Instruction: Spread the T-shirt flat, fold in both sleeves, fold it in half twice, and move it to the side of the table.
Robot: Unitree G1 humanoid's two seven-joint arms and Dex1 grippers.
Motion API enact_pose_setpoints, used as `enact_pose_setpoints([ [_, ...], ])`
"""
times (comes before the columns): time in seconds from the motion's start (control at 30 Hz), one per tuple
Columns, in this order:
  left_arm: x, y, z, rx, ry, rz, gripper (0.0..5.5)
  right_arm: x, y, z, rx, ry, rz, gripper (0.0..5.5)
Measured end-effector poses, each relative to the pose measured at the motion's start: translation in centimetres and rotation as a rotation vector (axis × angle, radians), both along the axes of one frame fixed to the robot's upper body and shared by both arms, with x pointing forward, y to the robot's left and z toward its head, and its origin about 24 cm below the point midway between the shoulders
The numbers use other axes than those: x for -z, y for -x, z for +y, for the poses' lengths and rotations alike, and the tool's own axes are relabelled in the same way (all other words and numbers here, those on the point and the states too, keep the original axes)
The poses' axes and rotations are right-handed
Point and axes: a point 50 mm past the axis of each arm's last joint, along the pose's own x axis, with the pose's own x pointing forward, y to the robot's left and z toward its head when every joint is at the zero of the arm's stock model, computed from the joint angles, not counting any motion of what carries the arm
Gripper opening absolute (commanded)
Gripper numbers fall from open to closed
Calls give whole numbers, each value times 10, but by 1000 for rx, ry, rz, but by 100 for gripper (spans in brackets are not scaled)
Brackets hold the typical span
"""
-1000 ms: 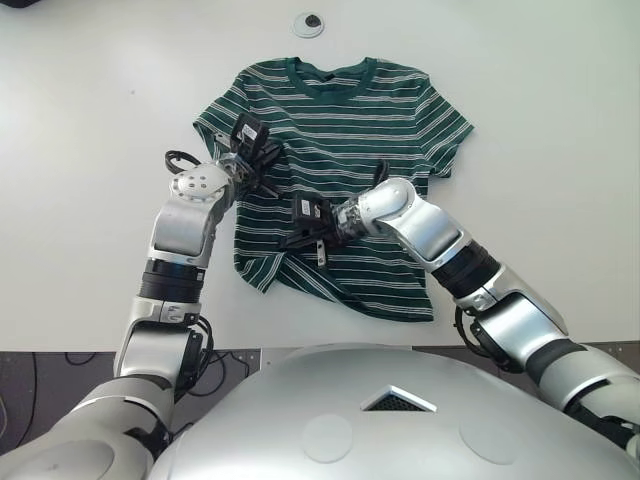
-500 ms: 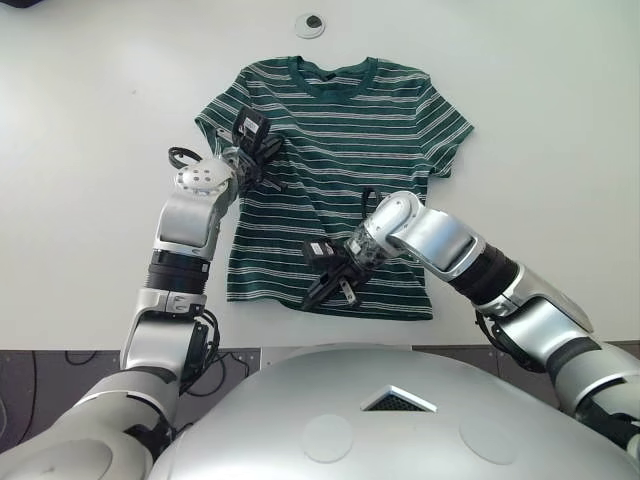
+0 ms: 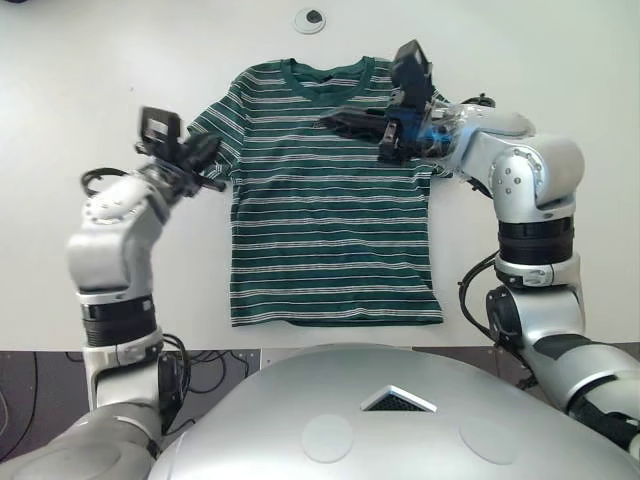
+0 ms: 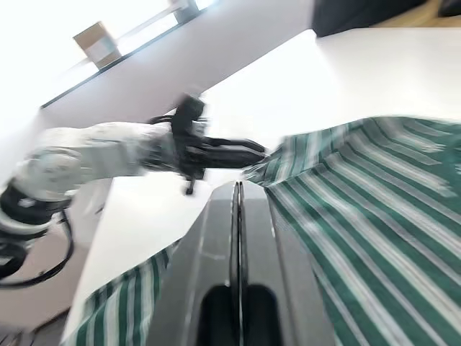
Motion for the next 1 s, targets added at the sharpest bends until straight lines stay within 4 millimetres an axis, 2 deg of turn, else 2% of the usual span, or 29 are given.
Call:
enact_pose_setpoints([
  [0.17,24,4,26,-162,108,165,201,15,1,-8,145,4,16,0],
  [0.3,32,-3,37,-261,177,185,213,18,-2,-11,190,14,1,0],
  [0.4,33,-9,36,-273,272,183,213,22,-3,-11,200,25,0,0],
  [0.53,35,-21,26,-231,293,189,213,28,-5,-11,217,54,0,0],
  [0.73,40,-28,16,-189,267,183,133,35,-7,-11,237,82,-4,0],
  [1.0,43,-29,17,-204,261,167,13,40,-9,-13,256,103,-9,0],
])
